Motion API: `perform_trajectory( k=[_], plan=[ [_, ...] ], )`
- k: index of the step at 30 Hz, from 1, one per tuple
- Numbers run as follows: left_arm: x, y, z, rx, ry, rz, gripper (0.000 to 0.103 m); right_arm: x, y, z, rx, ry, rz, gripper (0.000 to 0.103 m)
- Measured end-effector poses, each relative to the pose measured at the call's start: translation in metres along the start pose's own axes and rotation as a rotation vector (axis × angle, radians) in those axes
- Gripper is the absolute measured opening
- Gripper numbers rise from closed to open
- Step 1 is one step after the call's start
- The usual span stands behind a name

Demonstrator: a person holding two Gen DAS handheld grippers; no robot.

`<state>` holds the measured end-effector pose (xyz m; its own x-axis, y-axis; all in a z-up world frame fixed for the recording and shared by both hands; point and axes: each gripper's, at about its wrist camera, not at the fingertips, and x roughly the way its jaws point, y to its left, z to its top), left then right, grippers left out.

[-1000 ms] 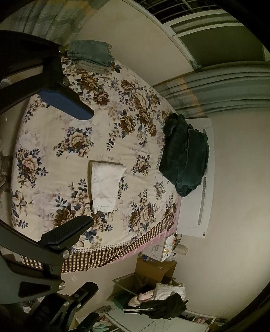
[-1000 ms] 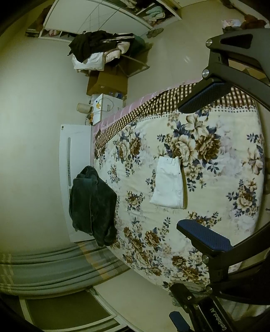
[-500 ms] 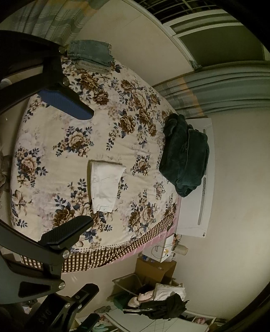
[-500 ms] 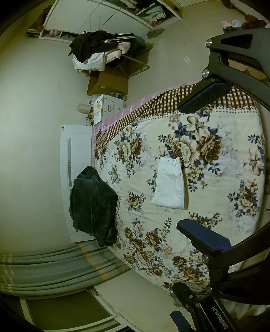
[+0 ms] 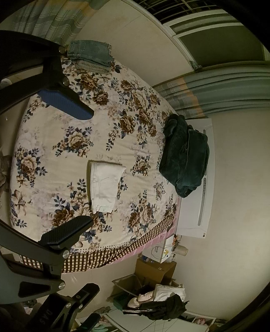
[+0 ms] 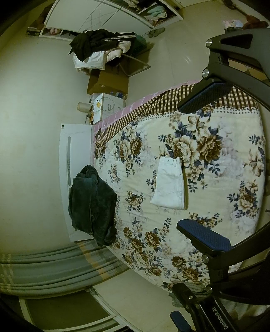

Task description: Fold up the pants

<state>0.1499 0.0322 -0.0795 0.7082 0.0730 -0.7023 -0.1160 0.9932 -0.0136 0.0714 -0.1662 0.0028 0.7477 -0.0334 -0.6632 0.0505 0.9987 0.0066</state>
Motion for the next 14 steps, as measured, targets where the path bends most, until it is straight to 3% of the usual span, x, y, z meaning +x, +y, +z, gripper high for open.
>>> perform_trajectory(
  k=[14],
  plan=[
    [-0.0004,-0.0022,-0.0033,-0.006,0.003,-0.008,0.094,0.0009,-0.0014,0.0031,-0.004,0.001,0.000,0.103]
  ],
)
